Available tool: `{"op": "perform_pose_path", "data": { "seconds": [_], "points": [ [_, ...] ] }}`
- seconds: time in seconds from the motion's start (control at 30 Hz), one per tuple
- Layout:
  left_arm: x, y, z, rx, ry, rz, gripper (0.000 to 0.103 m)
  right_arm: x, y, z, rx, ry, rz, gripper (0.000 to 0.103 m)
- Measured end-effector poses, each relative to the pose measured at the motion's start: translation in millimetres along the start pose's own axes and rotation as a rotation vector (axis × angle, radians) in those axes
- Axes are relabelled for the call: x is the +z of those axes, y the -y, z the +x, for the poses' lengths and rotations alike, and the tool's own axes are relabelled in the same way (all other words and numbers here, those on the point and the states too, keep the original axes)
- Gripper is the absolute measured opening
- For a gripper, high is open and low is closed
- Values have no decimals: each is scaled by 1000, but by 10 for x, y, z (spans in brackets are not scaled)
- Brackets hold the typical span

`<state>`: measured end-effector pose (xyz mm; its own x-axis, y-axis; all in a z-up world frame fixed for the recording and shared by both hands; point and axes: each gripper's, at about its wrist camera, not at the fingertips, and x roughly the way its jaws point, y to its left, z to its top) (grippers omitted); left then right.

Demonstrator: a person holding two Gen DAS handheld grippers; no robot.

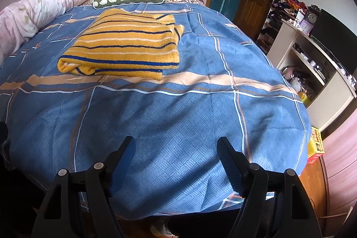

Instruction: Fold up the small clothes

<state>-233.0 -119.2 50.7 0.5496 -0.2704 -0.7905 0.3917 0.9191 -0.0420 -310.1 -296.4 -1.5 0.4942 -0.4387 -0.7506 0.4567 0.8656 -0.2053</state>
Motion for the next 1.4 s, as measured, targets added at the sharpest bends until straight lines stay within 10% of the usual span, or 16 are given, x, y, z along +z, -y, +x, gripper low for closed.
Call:
{"op": "perform_pose_path", "data": {
  "seconds": [1.4],
  "points": [
    [-46,-33,85,-18,-29,-10,103,3,-31,28,25,9,-13,81]
  ]
}}
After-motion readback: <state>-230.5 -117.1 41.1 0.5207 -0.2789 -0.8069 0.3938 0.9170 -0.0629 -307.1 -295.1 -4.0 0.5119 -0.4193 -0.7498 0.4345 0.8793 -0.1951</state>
